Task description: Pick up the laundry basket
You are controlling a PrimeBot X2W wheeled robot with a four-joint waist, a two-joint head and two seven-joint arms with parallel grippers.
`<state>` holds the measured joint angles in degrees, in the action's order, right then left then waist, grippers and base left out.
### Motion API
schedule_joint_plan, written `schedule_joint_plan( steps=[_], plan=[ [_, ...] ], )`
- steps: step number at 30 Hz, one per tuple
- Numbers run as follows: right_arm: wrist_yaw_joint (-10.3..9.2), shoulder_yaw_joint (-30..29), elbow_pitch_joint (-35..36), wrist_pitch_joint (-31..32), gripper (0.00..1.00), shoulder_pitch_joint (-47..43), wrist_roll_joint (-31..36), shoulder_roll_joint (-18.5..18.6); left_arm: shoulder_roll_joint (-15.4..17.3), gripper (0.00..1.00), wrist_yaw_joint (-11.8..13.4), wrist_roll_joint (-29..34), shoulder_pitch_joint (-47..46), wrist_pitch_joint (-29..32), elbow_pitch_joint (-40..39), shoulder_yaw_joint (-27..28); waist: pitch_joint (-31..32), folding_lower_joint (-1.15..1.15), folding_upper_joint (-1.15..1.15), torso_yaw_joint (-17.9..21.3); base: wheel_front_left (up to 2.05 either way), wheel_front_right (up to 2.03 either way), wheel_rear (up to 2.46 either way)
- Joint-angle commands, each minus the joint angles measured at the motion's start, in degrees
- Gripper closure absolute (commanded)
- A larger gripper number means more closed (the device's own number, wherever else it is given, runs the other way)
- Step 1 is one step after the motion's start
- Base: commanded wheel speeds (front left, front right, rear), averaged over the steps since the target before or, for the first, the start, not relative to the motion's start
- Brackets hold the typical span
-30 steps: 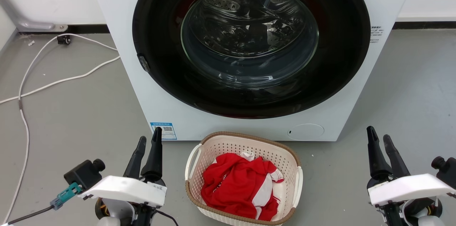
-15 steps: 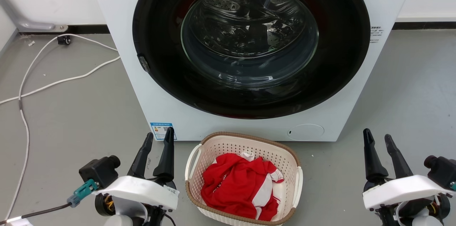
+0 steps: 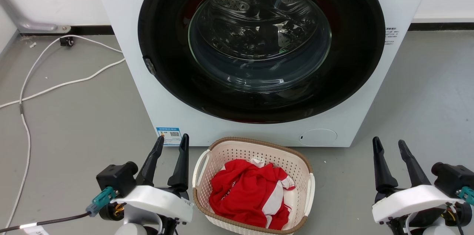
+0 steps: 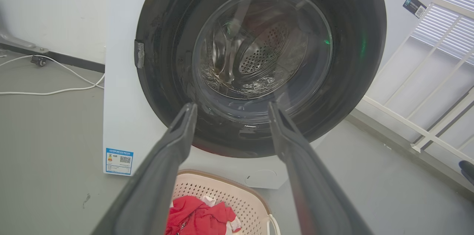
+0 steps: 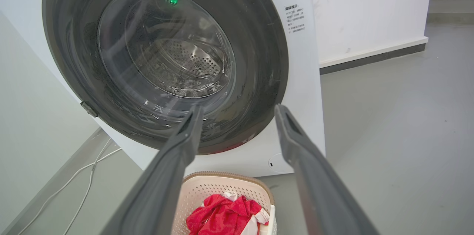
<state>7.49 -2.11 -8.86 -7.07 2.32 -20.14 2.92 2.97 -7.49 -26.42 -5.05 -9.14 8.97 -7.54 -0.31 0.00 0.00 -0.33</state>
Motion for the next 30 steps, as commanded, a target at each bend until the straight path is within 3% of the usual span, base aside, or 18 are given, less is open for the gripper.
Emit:
schedule_joint_plan(
  steps=[1, 30],
  plan=[
    [0.0, 0.2, 0.8, -0.5, 0.0, 0.1, 1.8, 0.0, 0.3, 0.0, 0.1, 1.6, -1.2, -0.5, -0.3, -0.3, 0.0, 0.0, 0.0, 0.0, 0.0, 0.0, 0.0],
    [-0.01, 1.5, 0.5, -3.3, 0.0, -1.0, 15.7, 0.0, 0.2, 0.0, 1.7, 17.0, -1.3, -4.2, 1.3, -2.1, -0.1, 0.0, 0.0, -0.2, 0.0, 0.0, 0.0]
  ],
)
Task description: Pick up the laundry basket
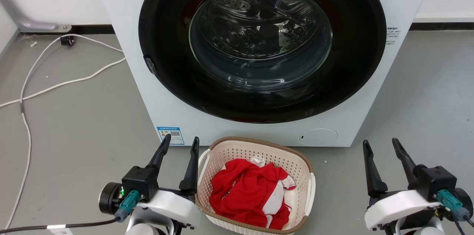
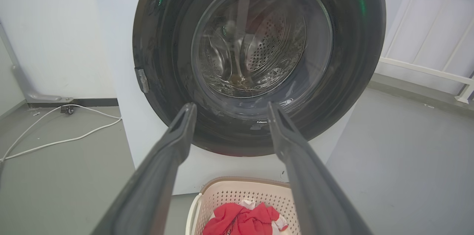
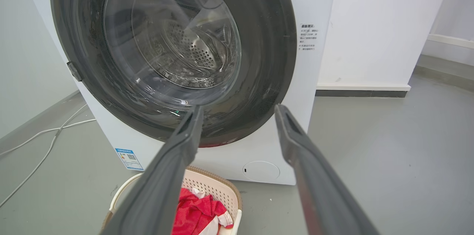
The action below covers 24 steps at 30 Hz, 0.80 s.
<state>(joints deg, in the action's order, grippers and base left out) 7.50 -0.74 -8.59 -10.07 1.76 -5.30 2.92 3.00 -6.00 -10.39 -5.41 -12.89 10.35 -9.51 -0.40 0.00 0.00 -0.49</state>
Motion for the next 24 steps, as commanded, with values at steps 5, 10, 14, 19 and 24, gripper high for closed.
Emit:
schedule_joint_plan(
  steps=[5, 10, 14, 19, 24],
  plan=[
    [-0.02, 0.3, 0.0, -1.0, 0.0, -0.5, 2.7, 0.0, 0.1, 0.0, 0.4, 2.9, -0.7, -1.0, 0.1, -0.2, 0.0, 0.0, 0.0, -0.1, 0.0, 0.0, 0.0],
    [-0.02, 0.3, -0.1, -1.7, 0.0, -0.7, 4.1, -0.1, 0.1, 0.0, 0.4, 4.4, -0.6, -1.5, 0.4, -0.2, 0.0, 0.0, 0.0, -0.1, 0.0, 0.0, 0.0],
    [-0.02, 0.4, -0.2, -2.0, 0.0, -0.8, 4.6, -0.1, 0.0, 0.0, 0.4, 5.1, -0.5, -1.7, 0.6, -0.2, 0.0, 0.0, 0.0, -0.1, 0.0, 0.0, 0.0],
    [-0.02, 0.3, -0.4, -2.6, 0.0, -0.7, 5.5, -0.1, 0.0, 0.0, 0.2, 6.3, -0.6, -2.2, 1.1, -0.2, 0.0, 0.0, 0.0, -0.1, 0.0, 0.0, 0.0],
    [-0.02, 0.1, -0.8, -2.8, 0.0, -0.6, 4.6, -0.1, -0.1, 0.0, 0.2, 5.7, -0.6, -2.3, 1.6, 0.2, -0.1, 0.0, 0.0, -0.1, 0.0, 0.0, 0.0]
  ],
)
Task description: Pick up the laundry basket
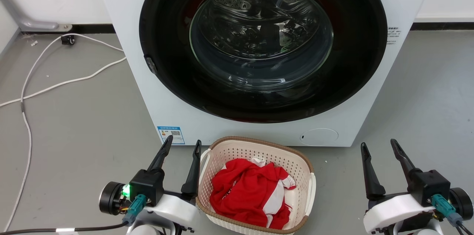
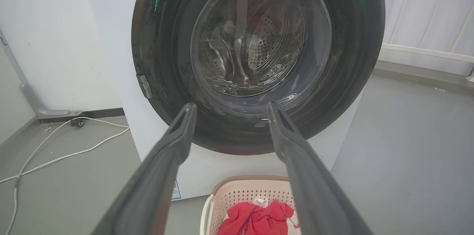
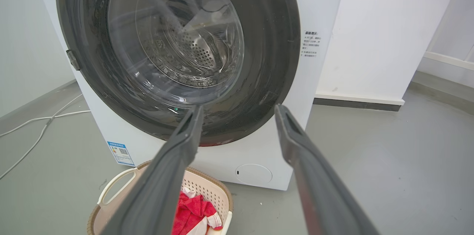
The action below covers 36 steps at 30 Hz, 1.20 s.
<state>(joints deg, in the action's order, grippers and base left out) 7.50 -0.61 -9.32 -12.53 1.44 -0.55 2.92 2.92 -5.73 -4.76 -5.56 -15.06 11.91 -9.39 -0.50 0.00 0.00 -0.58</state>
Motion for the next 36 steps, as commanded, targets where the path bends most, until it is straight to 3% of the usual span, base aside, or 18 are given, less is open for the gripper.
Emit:
schedule_joint_plan(
  steps=[1, 19, 28, 36],
  plan=[
    [-0.02, 0.0, -0.1, -0.2, 0.0, -0.2, -0.3, -0.1, 0.0, 0.0, -0.1, -0.1, -0.5, -0.2, 0.1, 0.1, 0.0, 0.0, 0.0, 0.0, 0.0, 0.0, 0.0],
    [-0.02, -0.6, -1.4, 0.1, 0.0, 1.3, -1.5, -0.1, 0.0, 0.0, 0.0, -0.2, -2.5, -0.2, 1.9, 0.3, -3.8, 0.0, 0.0, 0.2, 0.0, 0.0, 0.0],
    [-0.02, -0.4, -6.3, 0.0, 0.0, 6.4, -1.5, -0.1, 0.0, 0.0, -0.9, -1.5, -9.0, -0.2, 10.7, 1.0, -14.4, 0.0, 0.0, 1.0, 0.0, 0.0, 0.0],
    [-0.02, 0.4, -15.1, -0.7, 0.0, 13.9, -1.9, -0.1, 1.8, 0.0, -1.6, -3.4, -18.1, -0.2, 21.5, 0.8, -25.3, 0.0, 0.0, 2.1, 0.0, 0.0, 0.0]
  ],
)
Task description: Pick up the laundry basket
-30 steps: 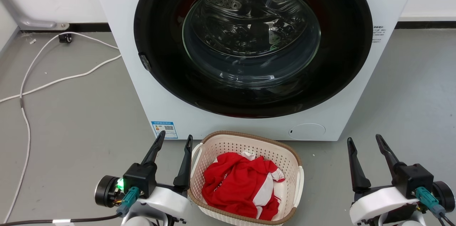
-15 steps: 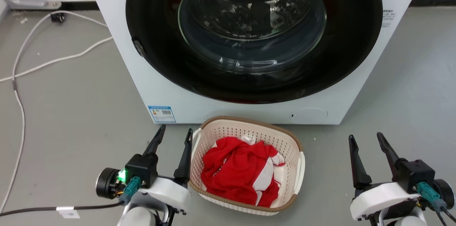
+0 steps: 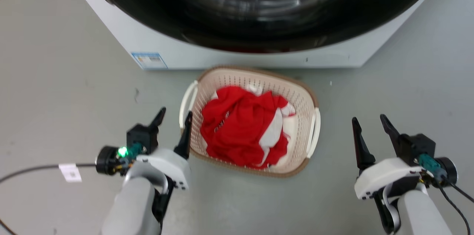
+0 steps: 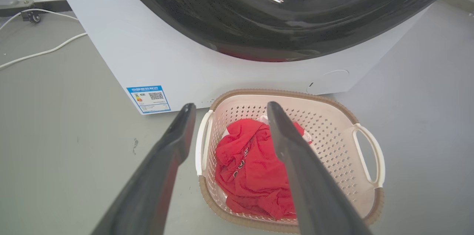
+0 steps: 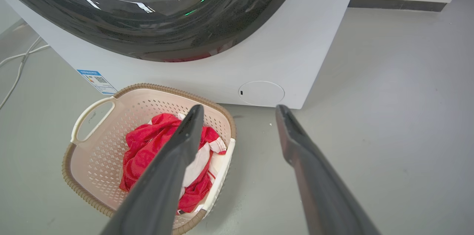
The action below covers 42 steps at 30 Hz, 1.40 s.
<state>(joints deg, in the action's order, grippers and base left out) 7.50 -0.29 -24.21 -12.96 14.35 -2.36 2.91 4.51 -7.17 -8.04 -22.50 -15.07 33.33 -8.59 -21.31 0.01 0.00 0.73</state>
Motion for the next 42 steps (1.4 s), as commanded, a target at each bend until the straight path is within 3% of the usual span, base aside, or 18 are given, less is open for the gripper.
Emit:
schedule_joint_plan(
  steps=[1, 6, 21, 28, 41, 42],
  plan=[
    [-0.02, 0.1, -1.5, -0.4, 0.0, 2.1, 0.5, -0.1, 0.6, 0.0, -0.2, -0.4, -2.5, -0.2, 1.5, -0.2, -5.8, -0.01, 0.0, 0.9, 0.0, 0.0, 0.0],
    [-0.02, 1.2, -8.1, -1.1, 0.0, 7.7, -0.1, -0.1, 2.3, 0.0, -0.3, -3.0, -9.0, -0.2, 8.0, -2.3, -11.7, -0.01, 0.0, 1.5, 0.0, 0.0, 0.0],
    [-0.03, 7.0, -27.4, -2.2, 0.0, 26.6, -4.2, -0.1, 9.6, 0.0, -0.3, -17.7, -27.5, 0.7, 22.9, -17.8, -23.4, -0.01, 0.0, 2.9, 0.0, 0.0, 0.0],
    [-0.03, 12.5, -35.8, 0.4, 0.0, 35.1, -8.5, 0.0, 12.6, 0.0, -0.3, -24.8, -34.6, 5.5, 24.7, -25.9, -27.1, -0.01, 0.0, 3.1, 0.0, 0.0, 0.0],
    [-0.02, 22.7, -41.8, 8.4, 0.0, 43.7, -16.6, 0.0, 17.0, 0.0, -0.3, -36.2, -42.0, 15.1, 24.9, -38.4, -32.4, -0.01, 0.0, 3.5, 0.0, 0.0, 0.0],
    [-0.03, 23.4, -42.0, 9.0, 0.0, 43.9, -17.1, 0.0, 17.2, 0.22, -0.3, -37.0, -42.3, 15.9, 25.0, -39.3, -32.5, -0.01, 0.0, 3.5, 0.0, 0.0, 0.0]
  ],
)
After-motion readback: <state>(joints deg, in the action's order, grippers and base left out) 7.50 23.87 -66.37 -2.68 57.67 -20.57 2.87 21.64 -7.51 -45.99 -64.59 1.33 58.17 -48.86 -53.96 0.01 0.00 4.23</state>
